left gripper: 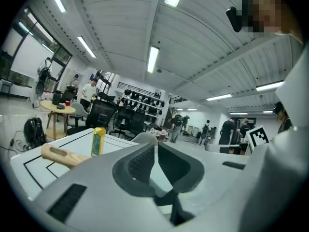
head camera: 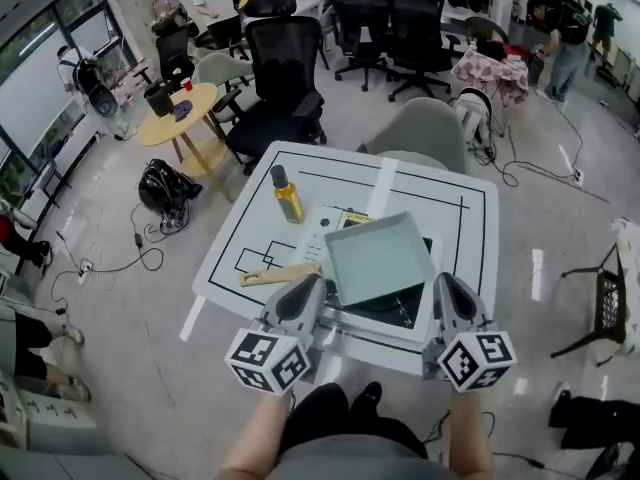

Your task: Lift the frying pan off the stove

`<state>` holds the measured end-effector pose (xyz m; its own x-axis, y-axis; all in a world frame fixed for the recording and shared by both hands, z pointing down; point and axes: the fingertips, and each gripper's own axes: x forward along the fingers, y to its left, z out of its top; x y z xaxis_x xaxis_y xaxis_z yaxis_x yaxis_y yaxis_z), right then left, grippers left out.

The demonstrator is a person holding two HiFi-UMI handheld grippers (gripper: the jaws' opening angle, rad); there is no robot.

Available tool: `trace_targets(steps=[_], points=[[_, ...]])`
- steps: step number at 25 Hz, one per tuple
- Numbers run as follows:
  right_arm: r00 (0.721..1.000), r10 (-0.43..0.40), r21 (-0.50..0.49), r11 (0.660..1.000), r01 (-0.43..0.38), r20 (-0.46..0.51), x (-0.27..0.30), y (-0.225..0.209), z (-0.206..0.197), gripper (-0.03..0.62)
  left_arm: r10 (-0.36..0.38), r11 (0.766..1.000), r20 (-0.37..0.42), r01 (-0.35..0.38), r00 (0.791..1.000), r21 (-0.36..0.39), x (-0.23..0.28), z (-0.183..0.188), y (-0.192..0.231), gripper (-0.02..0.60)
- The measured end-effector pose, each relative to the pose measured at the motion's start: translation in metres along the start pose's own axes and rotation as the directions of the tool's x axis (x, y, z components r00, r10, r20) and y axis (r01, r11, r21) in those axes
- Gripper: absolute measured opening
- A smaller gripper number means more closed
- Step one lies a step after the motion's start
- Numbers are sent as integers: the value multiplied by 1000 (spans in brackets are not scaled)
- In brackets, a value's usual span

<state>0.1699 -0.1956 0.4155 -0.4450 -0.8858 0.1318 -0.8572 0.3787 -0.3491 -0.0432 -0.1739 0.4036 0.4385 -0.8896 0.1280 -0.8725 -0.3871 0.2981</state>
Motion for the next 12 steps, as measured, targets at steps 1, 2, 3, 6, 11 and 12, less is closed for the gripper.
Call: trace_targets(steps=[1,2,3,6,11,12], points=[[1000,12,1,1000,-12,-10,2,-1,-2,6,23,1000,-3,-23,1000,-13,-3,-4,3,12],[1000,22,3,1000,-22,-18,5,-2,-3,9,44,999,-7,-44,999,-27,-6,-8,6,23],[999,31,6,1000,-30,-23,7,-3,-4,12,61,997,-12,-61,998,-43,-8,-11,9,39],[999,42,7,999,-42,-31,12,-4,-4,15,86,992,-28,-88,996,-95,-11,-21,16,62],[999,34,9,999,-34,-37,19,-6,-10,17,88,982,-74,-99,993,-158,-16,-44,26,109],[999,31,6,1000,-31,-41,19,-7,-12,15,88,979,-85,-102,992,-179,-16,-49,28,124]])
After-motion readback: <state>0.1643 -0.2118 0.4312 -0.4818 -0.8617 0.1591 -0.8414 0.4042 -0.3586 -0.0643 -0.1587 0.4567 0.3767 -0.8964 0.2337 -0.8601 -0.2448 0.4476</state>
